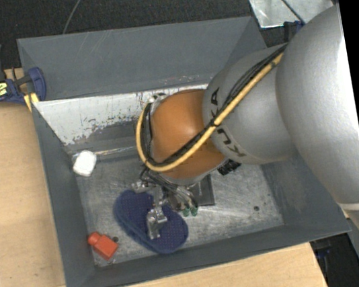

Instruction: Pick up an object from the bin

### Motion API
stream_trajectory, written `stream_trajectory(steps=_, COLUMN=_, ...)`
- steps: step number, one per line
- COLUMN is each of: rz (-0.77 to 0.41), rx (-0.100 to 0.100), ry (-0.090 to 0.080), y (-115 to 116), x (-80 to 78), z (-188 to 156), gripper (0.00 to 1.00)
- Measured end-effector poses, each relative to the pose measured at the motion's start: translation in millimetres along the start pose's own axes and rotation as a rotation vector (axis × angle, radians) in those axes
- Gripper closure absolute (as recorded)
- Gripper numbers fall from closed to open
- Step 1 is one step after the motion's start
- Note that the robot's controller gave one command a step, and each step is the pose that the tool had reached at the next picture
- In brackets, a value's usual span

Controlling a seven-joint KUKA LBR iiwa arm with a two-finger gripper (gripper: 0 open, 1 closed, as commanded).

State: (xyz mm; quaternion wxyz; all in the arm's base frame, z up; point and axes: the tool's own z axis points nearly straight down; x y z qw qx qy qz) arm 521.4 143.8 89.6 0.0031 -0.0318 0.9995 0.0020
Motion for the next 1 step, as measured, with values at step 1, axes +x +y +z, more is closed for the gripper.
stream_trajectory(steps=1, rz=-0.301, rx=0.003, ry=-0.004, y=-18.0, x=-0.5, z=-161.3, gripper=1.0)
